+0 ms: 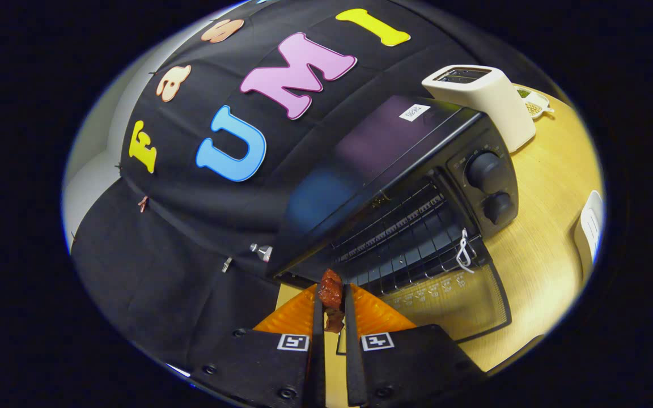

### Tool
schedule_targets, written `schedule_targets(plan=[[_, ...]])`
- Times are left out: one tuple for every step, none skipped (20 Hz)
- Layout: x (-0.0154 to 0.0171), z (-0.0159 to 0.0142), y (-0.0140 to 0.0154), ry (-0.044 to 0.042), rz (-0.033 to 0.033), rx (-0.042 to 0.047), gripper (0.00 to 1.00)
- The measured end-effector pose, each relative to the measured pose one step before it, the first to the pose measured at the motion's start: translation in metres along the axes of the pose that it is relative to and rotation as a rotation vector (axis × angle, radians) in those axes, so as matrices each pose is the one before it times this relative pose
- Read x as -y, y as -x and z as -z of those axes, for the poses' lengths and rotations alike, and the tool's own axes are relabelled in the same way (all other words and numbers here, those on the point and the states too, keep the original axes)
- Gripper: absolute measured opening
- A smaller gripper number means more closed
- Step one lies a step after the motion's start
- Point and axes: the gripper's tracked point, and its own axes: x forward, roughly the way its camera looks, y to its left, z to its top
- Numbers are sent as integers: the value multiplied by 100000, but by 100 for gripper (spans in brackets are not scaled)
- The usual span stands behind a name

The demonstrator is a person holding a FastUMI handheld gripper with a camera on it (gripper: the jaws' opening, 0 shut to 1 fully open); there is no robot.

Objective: Open the toaster oven, put the food inside, and close the toaster oven door.

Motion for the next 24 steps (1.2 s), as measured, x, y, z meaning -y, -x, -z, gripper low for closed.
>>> schedule_targets(plan=[[552,-86,-990,-948,1307,589,19],[291,-85,-888,-986,536,497,19],[223,-126,-450,-1290,478,465,19],[144,-138,-716,-1574,241,411,19],[198,-191,-604,-1172,273,601,19],[404,-300,-631,-221,855,834,19],[623,-160,-549,657,1521,533,19],[504,-235,-396,1121,611,378,19],[458,-200,-65,1609,1900,857,19],[564,-159,-194,2638,1490,33,18],[355,-108,-4,2176,2213,434,18],[439,-241,93,2221,2037,240,21],[249,124,-186,2001,2226,-50,23],[222,-160,-14,2310,1925,14,28],[410,-218,27,3320,2822,248,30],[463,-160,-151,2615,1890,577,37],[438,-207,239,1772,1984,127,42],[526,-151,64,776,1707,-212,53],[168,-83,214,170,623,72,59],[337,-292,250,805,1057,427,68],[353,-269,412,983,997,826,77],[292,-238,374,1113,956,849,87],[228,-285,564,960,761,613,97],[229,-260,538,891,819,816,97]])
